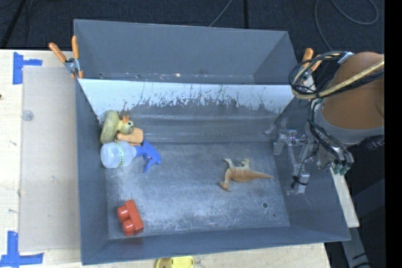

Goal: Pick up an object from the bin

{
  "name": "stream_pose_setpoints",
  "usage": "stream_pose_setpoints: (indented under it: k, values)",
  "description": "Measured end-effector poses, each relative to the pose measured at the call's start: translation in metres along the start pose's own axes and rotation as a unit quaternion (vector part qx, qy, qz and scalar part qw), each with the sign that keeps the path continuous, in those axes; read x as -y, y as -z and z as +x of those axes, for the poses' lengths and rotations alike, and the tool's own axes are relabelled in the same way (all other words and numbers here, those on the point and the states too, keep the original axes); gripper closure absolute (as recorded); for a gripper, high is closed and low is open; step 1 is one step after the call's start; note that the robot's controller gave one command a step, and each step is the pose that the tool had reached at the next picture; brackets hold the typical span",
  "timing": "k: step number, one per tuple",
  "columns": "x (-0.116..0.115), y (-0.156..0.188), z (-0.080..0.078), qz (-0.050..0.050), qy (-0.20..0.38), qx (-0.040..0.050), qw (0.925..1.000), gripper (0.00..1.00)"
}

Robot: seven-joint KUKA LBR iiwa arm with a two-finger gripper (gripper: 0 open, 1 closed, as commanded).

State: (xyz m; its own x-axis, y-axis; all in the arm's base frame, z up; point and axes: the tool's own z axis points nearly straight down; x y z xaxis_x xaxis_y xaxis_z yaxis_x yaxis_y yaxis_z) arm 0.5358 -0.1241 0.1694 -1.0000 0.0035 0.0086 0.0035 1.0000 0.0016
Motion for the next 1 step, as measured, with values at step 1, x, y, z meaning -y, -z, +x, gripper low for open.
stream_pose_setpoints:
  k: [1]
  values:
    - [-0.0006,0.0046,-0.0015,0.001,0.002,0.0035,1.0,0.0]
